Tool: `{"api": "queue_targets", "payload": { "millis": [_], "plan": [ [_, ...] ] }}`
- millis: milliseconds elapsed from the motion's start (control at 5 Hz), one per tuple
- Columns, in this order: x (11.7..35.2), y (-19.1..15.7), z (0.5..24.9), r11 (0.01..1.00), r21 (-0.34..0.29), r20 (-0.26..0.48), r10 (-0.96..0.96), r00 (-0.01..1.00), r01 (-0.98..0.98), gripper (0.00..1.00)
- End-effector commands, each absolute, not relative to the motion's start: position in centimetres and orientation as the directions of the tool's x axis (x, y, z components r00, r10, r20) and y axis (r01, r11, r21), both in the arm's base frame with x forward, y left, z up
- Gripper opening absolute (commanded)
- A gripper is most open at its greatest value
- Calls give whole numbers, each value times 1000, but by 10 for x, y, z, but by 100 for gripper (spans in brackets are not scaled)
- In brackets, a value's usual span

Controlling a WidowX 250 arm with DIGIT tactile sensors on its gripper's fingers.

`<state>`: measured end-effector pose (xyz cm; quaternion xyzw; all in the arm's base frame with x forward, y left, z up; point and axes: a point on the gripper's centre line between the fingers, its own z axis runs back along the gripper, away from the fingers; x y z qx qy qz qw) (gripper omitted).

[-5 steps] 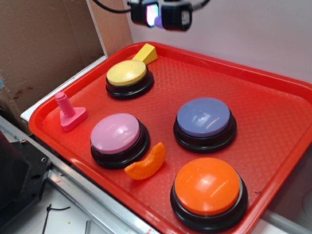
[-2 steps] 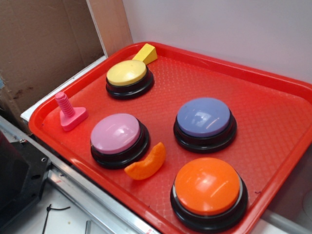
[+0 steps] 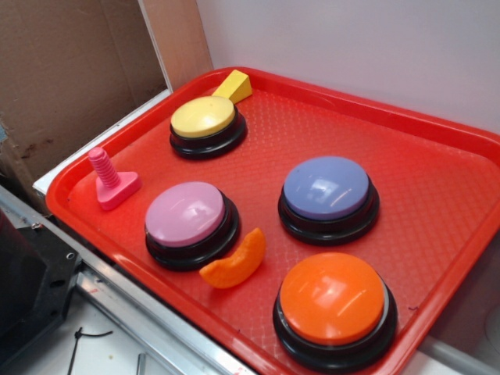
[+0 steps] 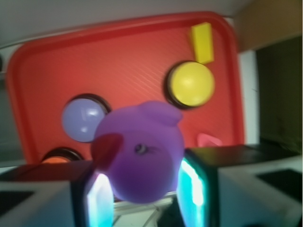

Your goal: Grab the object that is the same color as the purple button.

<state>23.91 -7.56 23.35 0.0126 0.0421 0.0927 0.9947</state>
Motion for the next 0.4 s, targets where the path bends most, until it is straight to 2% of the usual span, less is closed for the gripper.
{"api": "queue_targets", "payload": {
  "millis": [0, 200],
  "plan": [
    [221, -74, 259, 963, 7, -11, 270, 963, -270, 6],
    [224, -72, 247, 950, 49, -68, 311, 948, -309, 0]
  ]
}}
